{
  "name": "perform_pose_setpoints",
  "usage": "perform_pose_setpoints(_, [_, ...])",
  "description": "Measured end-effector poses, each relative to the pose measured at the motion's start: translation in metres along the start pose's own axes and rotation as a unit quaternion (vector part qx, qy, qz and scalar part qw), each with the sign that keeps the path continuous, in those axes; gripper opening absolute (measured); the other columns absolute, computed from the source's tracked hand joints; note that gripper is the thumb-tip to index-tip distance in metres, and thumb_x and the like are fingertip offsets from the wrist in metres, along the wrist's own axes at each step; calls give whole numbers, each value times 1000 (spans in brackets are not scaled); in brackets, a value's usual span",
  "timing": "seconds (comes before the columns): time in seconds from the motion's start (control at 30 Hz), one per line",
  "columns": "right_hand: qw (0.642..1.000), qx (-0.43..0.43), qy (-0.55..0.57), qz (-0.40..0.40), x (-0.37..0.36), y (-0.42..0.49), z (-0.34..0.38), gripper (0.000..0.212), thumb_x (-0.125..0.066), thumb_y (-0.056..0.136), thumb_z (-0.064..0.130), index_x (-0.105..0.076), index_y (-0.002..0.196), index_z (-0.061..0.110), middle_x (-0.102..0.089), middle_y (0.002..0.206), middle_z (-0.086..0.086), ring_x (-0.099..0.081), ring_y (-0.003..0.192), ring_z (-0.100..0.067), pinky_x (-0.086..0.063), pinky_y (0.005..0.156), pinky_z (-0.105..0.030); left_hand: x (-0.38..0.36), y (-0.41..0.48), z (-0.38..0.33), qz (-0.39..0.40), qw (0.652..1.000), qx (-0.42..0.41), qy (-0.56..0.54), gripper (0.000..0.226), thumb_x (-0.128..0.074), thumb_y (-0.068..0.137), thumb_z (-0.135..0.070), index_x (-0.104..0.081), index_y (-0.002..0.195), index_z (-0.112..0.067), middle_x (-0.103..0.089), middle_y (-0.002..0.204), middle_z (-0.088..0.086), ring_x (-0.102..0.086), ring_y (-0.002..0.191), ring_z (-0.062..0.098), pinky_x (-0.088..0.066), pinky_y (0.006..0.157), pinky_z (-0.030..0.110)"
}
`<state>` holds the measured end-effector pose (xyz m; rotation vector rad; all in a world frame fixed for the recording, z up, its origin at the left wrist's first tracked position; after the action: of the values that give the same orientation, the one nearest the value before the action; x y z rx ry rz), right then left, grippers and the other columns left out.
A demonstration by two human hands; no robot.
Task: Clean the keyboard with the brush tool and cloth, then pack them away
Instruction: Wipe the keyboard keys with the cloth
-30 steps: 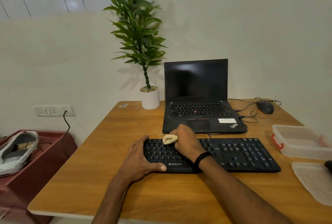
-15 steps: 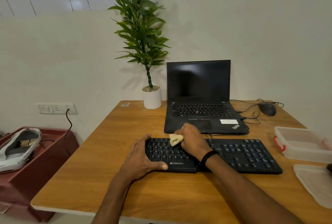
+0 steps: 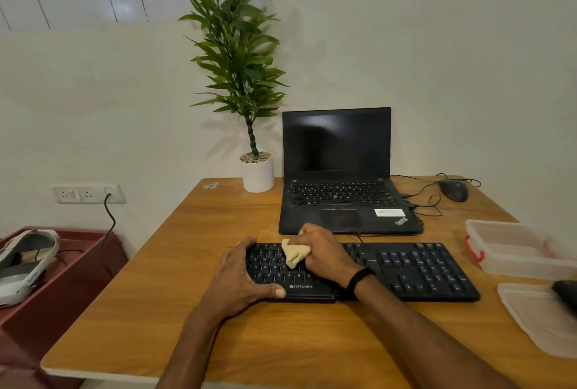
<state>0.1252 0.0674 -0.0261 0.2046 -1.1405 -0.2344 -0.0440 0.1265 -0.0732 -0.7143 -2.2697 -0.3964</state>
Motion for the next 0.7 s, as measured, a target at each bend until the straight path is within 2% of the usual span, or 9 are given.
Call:
perform_pose_setpoints(0.1, [1000, -13, -19, 3, 6, 2, -7, 36, -68, 86, 5, -72, 119, 22, -58, 101, -1, -51, 98, -17, -39, 76, -21, 2, 0, 1, -6, 1000, -1, -5, 148, -75, 32, -95, -22, 157, -36, -32, 153, -5, -32, 139, 15, -37, 117, 43])
perform_pose_setpoints(0.23, [996, -46, -72, 11, 19, -1, -24, 32, -72, 82, 10, -74, 111, 23, -66, 102, -5, -54, 103, -20, -49, 89, -33, 4, 0, 2, -12, 1000, 2, -13, 148, -78, 33, -94, -22, 157, -35, -33, 155, -5, -33, 139, 14, -37, 116, 42])
perform_pose_setpoints(0.37, [983, -129, -130, 10, 40, -17, -71, 23, -72, 80, 19, -75, 102, 26, -68, 98, -2, -59, 102, -25, -49, 92, -38, 1, 0, 1, -7, 1000, 2, -14, 149, -77, 33, -94, -20, 157, -35, -32, 156, -4, -33, 141, 16, -36, 117, 45])
perform_pose_setpoints(0.43, [980, -144, -134, 3, 47, -24, -73, 22, -72, 81, 19, -74, 101, 27, -68, 100, -1, -59, 102, -24, -49, 93, -37, 1, 2, -1, -3, 1000, 1, -13, 150, -76, 33, -95, -19, 158, -35, -31, 156, -3, -33, 142, 18, -36, 118, 47])
perform_pose_setpoints(0.57, [986, -110, -122, -33, 36, -19, -31, 16, -73, 83, 10, -76, 96, 20, -60, 102, -3, -55, 100, -20, -48, 84, -28, 5, 0, -1, -2, 1000, 3, -10, 152, -75, 32, -95, -18, 159, -35, -30, 156, -3, -32, 143, 18, -35, 119, 47])
perform_pose_setpoints(0.63, [994, -72, -67, -36, 19, -13, -4, 21, -72, 82, 8, -76, 98, 22, -58, 99, -1, -55, 96, -17, -45, 75, -25, 6, -1, -2, -2, 1000, -1, -8, 152, -76, 32, -95, -19, 159, -35, -31, 155, -3, -31, 142, 17, -35, 119, 45])
perform_pose_setpoints(0.7, [999, -20, -12, -23, 4, -6, 20, 29, -69, 80, 4, -77, 101, 22, -58, 95, -1, -55, 91, -17, -46, 71, -28, 7, -2, -4, -5, 1000, -7, -6, 152, -75, 31, -95, -20, 159, -34, -32, 154, -3, -31, 142, 16, -35, 119, 43])
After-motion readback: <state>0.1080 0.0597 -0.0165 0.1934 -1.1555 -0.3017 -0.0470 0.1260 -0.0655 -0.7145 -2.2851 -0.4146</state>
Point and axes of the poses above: each hand's wrist, its own y-axis towards the middle knuckle, its own x-axis out of the back of the hand, z = x × y, the point moved 9 cm from there along y, towards the middle knuckle
